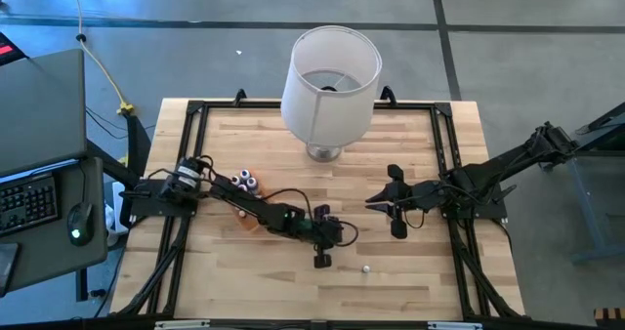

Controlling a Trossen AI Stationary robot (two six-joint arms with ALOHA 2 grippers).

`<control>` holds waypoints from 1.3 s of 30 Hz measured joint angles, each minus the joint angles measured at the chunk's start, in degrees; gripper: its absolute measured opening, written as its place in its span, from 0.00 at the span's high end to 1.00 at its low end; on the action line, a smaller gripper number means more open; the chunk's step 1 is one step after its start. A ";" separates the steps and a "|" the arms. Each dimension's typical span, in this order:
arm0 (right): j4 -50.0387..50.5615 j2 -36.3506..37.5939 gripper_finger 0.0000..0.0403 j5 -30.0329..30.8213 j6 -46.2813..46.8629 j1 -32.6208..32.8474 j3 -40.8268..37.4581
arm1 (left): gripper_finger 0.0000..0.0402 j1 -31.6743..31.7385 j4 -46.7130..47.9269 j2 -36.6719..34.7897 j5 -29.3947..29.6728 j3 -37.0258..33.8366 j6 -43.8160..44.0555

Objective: Pick & Place food coloring
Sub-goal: Put the red food coloring bottle into the orange bin

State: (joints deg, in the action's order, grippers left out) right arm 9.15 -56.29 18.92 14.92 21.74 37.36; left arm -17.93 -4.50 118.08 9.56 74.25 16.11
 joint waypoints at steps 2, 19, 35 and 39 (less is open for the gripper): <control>0.00 0.00 0.86 0.00 0.01 0.00 0.00 | 0.98 -0.02 0.02 0.04 0.03 -0.11 -1.88; 30.29 -0.34 0.86 -3.04 25.37 -0.23 0.04 | 0.98 3.46 -1.77 0.04 2.91 -0.10 -11.25; 54.94 -8.67 0.76 -4.89 25.17 -19.76 0.04 | 0.98 6.69 -1.23 0.09 -7.03 -0.06 -3.81; 55.82 -12.85 0.68 -4.65 23.17 -25.31 0.04 | 0.98 6.69 -0.92 0.09 -8.39 -0.06 -3.81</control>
State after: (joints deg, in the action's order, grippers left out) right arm 64.97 -69.14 14.27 38.09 -3.57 37.41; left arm -11.25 -5.42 118.17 1.17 74.19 12.29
